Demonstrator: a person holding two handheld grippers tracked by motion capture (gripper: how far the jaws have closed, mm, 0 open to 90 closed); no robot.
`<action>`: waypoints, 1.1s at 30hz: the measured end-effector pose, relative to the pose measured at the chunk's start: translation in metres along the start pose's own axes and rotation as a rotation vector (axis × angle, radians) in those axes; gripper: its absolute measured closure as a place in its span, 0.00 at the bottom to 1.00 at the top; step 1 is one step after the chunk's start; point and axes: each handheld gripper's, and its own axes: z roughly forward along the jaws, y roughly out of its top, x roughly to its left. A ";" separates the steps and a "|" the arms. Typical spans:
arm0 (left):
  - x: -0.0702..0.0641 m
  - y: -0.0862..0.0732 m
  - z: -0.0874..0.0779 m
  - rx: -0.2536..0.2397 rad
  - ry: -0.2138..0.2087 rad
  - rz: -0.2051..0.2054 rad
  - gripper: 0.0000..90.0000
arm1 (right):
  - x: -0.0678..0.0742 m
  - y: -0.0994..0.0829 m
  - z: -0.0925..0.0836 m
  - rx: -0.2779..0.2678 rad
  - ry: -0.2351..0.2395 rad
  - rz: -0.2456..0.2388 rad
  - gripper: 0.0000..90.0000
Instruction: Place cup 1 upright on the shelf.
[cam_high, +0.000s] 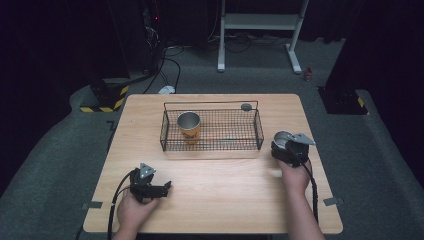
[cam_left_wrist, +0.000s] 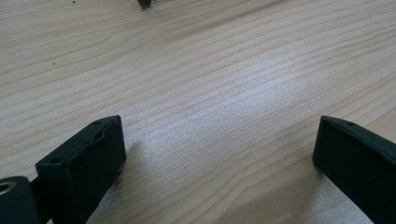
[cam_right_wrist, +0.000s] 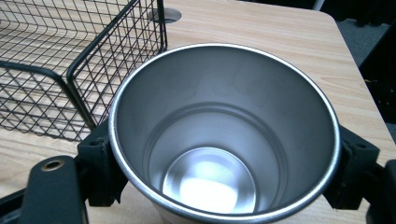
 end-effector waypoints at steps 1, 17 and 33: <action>0.000 0.000 0.000 0.000 0.000 0.000 0.03 | 0.000 0.000 0.000 0.000 0.000 0.000 0.20; 0.001 0.000 -0.001 -0.007 0.003 -0.006 0.07 | 0.009 -0.007 -0.027 -0.027 0.053 -0.011 0.20; 0.005 0.003 0.004 0.010 0.014 -0.017 0.00 | 0.042 -0.016 -0.054 -0.040 0.109 -0.053 0.20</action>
